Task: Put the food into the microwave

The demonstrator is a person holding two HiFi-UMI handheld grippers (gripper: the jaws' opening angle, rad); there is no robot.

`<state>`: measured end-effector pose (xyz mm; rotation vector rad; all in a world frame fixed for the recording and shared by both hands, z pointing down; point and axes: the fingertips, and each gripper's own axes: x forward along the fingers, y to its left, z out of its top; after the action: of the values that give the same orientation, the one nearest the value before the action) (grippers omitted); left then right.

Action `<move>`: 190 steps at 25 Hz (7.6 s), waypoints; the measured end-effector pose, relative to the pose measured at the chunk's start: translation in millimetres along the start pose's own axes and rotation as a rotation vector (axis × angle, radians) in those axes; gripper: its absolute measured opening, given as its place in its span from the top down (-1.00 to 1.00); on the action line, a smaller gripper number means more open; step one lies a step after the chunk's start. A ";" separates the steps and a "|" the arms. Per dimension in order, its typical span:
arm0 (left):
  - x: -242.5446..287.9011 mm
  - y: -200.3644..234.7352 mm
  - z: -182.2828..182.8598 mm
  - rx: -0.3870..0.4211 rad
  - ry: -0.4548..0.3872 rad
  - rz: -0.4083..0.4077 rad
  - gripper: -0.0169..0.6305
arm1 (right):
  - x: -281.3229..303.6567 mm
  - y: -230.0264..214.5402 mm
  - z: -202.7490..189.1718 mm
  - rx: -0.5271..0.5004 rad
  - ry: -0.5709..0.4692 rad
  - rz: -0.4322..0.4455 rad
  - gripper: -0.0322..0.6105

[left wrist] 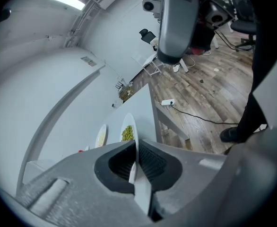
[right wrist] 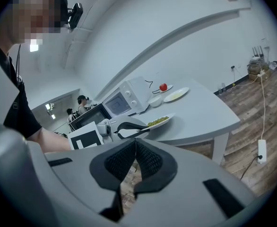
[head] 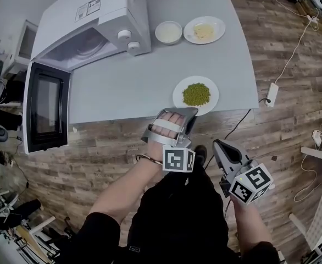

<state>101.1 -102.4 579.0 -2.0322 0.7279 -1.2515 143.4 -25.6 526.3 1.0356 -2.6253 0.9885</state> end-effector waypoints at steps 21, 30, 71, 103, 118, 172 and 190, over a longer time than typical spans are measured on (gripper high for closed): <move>-35.6 46.4 1.0 0.034 0.103 0.048 0.90 | -9.6 27.8 45.7 -0.071 -0.006 0.082 0.86; -75.5 78.4 2.2 0.050 0.180 0.113 0.90 | -13.9 55.6 75.0 -0.121 -0.028 0.170 0.86; -256.4 159.6 -266.4 0.065 0.330 0.185 0.90 | 202.6 298.9 101.8 -0.293 -0.021 0.325 0.86; -76.6 193.6 -394.8 0.048 0.412 0.244 0.89 | 352.4 195.5 117.8 -0.292 0.017 0.388 0.86; -34.3 175.0 -405.9 -0.074 0.386 0.048 0.88 | 354.1 177.9 105.5 -0.255 0.063 0.364 0.86; -22.0 231.0 -422.7 -0.132 0.403 0.116 0.89 | 332.7 165.1 111.1 -0.210 0.072 0.298 0.86; -227.0 236.1 -299.1 -0.720 0.020 0.210 0.89 | 251.8 271.9 143.8 -0.224 -0.005 0.303 0.86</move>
<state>-290.3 -157.1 377.6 -2.3991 1.5254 -0.9640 -209.7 -107.8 363.3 0.6040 -2.8707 0.7163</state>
